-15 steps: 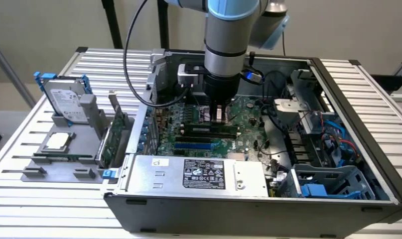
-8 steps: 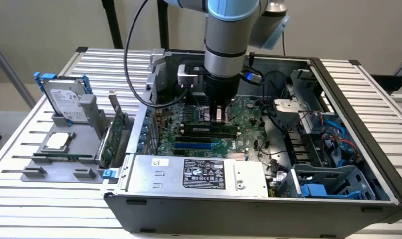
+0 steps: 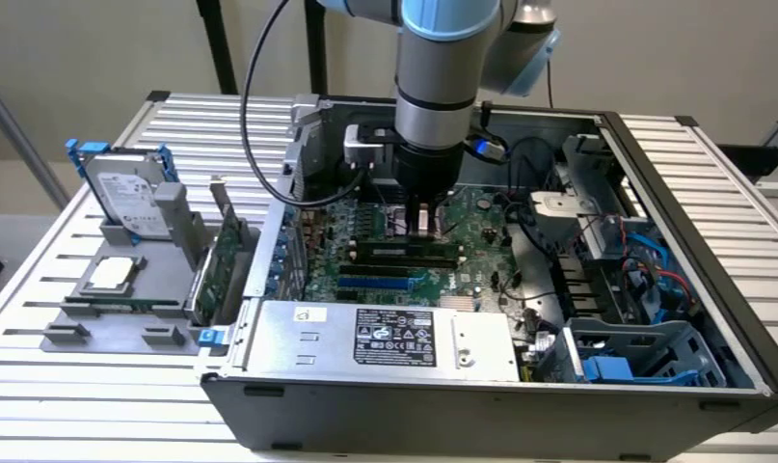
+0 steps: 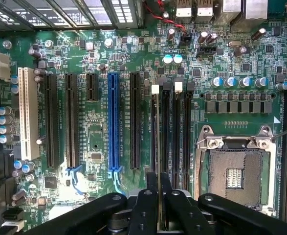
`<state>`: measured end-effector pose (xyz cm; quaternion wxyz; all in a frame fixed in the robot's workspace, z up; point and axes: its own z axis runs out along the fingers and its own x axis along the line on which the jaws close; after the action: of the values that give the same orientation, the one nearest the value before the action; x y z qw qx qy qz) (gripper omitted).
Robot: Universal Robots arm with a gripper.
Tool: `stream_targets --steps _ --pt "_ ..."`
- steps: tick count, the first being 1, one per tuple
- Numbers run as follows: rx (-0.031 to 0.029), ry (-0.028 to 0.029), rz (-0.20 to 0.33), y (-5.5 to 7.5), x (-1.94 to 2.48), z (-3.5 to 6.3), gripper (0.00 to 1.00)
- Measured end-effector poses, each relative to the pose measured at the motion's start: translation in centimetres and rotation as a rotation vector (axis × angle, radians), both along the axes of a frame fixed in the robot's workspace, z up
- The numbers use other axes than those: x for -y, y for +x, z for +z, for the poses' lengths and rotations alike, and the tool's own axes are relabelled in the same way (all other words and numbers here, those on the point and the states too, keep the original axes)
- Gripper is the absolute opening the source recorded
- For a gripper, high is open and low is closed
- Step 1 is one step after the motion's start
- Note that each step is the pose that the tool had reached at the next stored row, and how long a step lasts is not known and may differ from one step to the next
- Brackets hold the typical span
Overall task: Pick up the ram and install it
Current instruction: 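Insert the ram into the slot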
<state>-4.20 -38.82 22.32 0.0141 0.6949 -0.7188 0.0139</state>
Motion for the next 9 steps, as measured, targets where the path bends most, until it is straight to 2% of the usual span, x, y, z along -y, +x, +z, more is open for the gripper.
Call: stream_targets --steps 9 --pt "0.0000 -0.0048 0.000 -0.02 0.00 -0.02 0.00"
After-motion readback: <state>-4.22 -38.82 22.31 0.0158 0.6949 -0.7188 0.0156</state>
